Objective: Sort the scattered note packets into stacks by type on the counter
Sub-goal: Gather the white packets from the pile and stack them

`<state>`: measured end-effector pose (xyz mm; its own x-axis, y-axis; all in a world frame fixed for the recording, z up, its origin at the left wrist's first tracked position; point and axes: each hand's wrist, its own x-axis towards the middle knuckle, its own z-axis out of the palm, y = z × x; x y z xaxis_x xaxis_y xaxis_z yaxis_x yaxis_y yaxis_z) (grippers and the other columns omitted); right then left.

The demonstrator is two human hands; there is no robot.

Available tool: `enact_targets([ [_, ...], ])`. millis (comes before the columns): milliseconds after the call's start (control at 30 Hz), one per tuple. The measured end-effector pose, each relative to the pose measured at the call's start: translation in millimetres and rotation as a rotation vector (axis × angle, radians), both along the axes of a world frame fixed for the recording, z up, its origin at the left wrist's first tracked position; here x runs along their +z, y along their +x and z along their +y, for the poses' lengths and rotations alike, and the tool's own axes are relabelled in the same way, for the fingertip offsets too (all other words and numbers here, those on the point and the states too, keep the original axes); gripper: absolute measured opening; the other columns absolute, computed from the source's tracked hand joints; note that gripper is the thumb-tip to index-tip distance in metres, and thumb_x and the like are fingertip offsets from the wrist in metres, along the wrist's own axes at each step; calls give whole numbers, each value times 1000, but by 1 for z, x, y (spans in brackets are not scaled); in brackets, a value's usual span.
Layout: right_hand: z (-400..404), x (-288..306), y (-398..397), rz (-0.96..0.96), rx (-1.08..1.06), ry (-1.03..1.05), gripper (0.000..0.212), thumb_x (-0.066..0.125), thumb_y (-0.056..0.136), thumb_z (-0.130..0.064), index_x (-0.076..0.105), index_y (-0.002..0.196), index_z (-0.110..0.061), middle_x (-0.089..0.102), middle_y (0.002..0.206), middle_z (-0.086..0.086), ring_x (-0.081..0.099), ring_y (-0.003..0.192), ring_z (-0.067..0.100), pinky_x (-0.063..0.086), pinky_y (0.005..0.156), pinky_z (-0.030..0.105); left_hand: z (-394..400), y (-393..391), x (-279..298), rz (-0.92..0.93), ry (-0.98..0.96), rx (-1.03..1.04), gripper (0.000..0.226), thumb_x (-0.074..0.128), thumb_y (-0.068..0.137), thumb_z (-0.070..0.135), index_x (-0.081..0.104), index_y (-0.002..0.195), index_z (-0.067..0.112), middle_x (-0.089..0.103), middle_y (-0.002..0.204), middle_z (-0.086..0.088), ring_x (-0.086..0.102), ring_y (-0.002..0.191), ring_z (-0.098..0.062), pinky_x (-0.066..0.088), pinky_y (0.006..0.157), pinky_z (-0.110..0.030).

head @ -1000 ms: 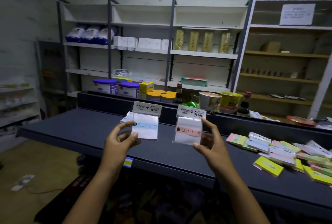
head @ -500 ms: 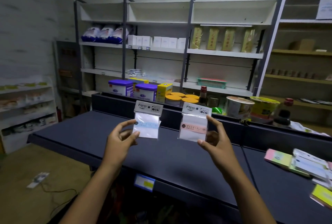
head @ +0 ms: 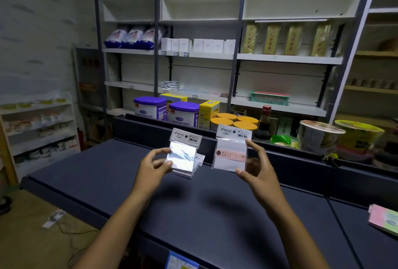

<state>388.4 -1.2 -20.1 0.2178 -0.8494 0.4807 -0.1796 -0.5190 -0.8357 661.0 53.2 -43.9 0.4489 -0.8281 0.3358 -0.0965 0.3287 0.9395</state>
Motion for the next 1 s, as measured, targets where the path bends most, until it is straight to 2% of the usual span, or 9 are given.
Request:
enact_targets([
  [100, -16, -1, 12, -32, -23, 21, 78, 70, 85, 1, 42, 136, -51, 71, 97, 0, 68, 95, 13, 59, 88, 39, -26, 12, -3, -33, 47, -30, 28, 60, 90, -5, 63, 112, 13, 76, 88, -10, 71, 80, -16, 57, 80, -27],
  [200, -29, -1, 25, -50, -60, 19, 79, 70, 84, 2, 43, 135, -52, 71, 97, 2, 68, 94, 14, 58, 88, 40, -50, 21, -8, -81, 89, -60, 29, 62, 90, -4, 63, 112, 14, 74, 98, -15, 69, 85, -21, 54, 86, -34],
  [367, -51, -4, 45, -90, -115, 44, 77, 69, 84, 3, 43, 137, -47, 71, 99, 3, 69, 95, 11, 59, 87, 35, -85, 35, -22, -141, 131, -94, 29, 64, 88, -3, 65, 110, 16, 72, 99, -12, 67, 80, -18, 55, 86, -34],
  [500, -59, -9, 53, -89, -142, 46, 77, 68, 85, 4, 42, 138, -45, 70, 101, 4, 69, 99, 13, 59, 87, 35, -98, 46, -36, -170, 144, -101, 30, 66, 87, -1, 66, 108, 20, 73, 101, -3, 68, 92, -16, 52, 85, -27],
  [633, -65, -12, 50, -103, -154, 48, 77, 69, 85, 3, 43, 135, -49, 73, 98, 0, 70, 96, 9, 59, 84, 30, -109, 53, -41, -151, 126, -133, 31, 66, 87, 0, 67, 107, 24, 73, 98, -1, 69, 89, -12, 52, 87, -28],
  [733, -66, -13, 50, -112, -155, 48, 76, 69, 86, 3, 42, 135, -50, 73, 96, -2, 70, 95, 8, 58, 79, 26, -111, 54, -45, -202, 137, -130, 30, 66, 88, 3, 67, 109, 24, 73, 101, 0, 68, 96, -12, 51, 90, -27],
  [833, -65, -16, 51, -89, -160, 42, 76, 69, 86, 2, 42, 136, -49, 72, 98, 1, 70, 96, 11, 58, 82, 29, -112, 53, -50, -253, 162, -103, 29, 65, 89, 7, 65, 113, 24, 72, 101, -1, 67, 99, -14, 50, 93, -30],
  [1000, -66, -20, 53, -29, -172, 39, 76, 70, 85, 1, 41, 138, -46, 69, 99, 5, 69, 97, 16, 59, 87, 38, -114, 52, -55, -396, 171, -27, 28, 64, 92, 15, 63, 116, 28, 69, 100, 2, 65, 94, -9, 49, 90, -28],
])
